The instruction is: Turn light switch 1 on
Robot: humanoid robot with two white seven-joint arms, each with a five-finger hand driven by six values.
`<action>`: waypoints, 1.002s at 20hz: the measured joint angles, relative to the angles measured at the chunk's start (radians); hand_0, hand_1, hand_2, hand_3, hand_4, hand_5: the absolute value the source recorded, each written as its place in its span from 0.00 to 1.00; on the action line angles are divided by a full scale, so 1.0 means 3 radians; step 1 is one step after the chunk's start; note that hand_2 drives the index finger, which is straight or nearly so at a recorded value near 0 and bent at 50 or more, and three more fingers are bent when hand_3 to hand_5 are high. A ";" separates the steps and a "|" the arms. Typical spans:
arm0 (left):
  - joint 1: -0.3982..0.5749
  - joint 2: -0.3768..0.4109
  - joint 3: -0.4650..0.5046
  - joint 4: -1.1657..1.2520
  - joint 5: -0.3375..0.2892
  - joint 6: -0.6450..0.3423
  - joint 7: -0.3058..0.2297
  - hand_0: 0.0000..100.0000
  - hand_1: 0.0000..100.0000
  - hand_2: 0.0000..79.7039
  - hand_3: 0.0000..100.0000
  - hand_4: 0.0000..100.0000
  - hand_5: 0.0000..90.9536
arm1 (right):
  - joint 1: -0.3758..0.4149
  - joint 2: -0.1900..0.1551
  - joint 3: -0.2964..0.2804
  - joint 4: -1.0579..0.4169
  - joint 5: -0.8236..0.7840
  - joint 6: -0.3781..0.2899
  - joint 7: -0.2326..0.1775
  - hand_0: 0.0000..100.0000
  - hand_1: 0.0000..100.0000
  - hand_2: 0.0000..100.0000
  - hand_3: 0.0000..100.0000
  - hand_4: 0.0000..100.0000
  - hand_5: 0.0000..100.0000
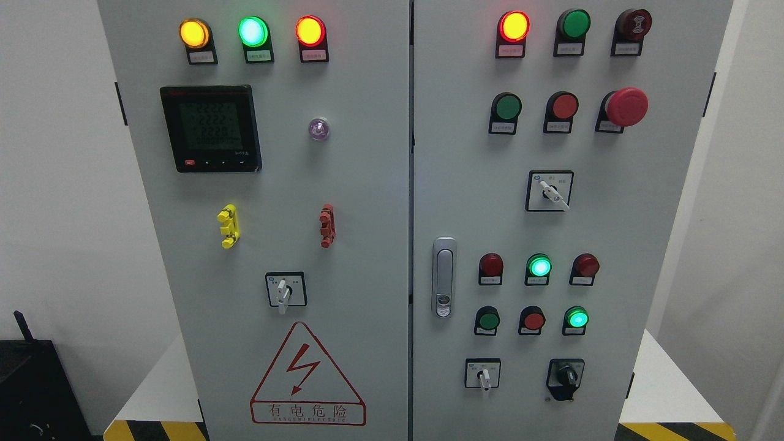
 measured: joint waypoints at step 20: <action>0.0188 0.0136 0.0229 -0.1684 0.0195 -0.0487 -0.0199 0.43 0.18 0.21 0.29 0.51 0.16 | 0.0000 0.0000 0.0000 0.0000 0.0000 0.0000 0.0000 0.00 0.00 0.00 0.00 0.00 0.00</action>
